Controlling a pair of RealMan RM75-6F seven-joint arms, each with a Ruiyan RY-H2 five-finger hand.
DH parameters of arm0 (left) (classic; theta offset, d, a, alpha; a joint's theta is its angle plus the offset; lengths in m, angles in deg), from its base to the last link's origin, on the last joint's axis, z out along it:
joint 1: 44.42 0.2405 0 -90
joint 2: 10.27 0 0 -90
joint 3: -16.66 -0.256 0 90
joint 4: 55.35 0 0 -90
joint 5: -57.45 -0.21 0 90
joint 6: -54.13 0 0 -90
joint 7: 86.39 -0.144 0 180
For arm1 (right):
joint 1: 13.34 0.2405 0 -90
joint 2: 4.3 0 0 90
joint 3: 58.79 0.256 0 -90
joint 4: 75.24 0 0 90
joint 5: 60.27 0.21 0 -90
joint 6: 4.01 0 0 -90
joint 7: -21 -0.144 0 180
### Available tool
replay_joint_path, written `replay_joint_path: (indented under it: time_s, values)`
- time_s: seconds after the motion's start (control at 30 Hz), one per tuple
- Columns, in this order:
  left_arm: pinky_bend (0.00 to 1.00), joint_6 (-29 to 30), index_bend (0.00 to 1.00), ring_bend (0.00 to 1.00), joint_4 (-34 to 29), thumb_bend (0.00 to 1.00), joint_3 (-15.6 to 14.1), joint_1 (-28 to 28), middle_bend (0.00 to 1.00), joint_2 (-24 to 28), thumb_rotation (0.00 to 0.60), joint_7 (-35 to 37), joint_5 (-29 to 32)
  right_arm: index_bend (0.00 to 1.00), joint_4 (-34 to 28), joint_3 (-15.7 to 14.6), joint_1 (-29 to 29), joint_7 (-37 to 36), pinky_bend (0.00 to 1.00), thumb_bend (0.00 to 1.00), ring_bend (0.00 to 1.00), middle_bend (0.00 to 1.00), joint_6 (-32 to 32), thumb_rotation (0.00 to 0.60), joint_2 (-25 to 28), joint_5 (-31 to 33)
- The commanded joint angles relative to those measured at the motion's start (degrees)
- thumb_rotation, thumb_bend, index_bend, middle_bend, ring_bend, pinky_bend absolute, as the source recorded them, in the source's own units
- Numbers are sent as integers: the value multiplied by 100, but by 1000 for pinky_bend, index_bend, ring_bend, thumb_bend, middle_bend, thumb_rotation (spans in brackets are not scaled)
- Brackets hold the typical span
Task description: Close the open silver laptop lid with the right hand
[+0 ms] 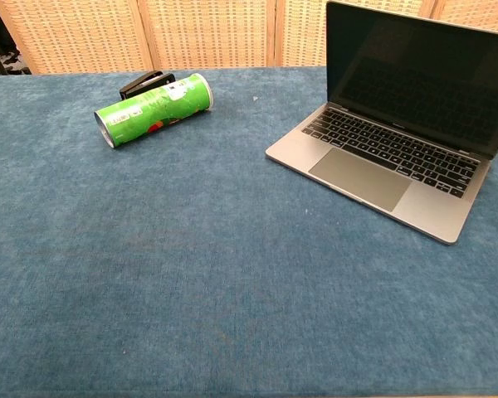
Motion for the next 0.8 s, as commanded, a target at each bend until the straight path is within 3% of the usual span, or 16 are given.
replay_joint_path:
  time_s: [0.03,0.43,0.8]
  values:
    - [0,-16,0,0,2,238,-4,-5,0,0,600,12,1,0,1,1,3,-5,0,134,0,0,-6,600,0,1]
    - [0,-530,0,0,-6,238,-122,-146,0,97,600,377,105,0,-20,-9,-14,-19,0,133,0,0,25,600,12,-27]
    - [0,-865,0,0,70,238,-175,-286,0,-35,600,229,181,0,52,31,22,-144,0,134,0,0,10,600,10,-32]
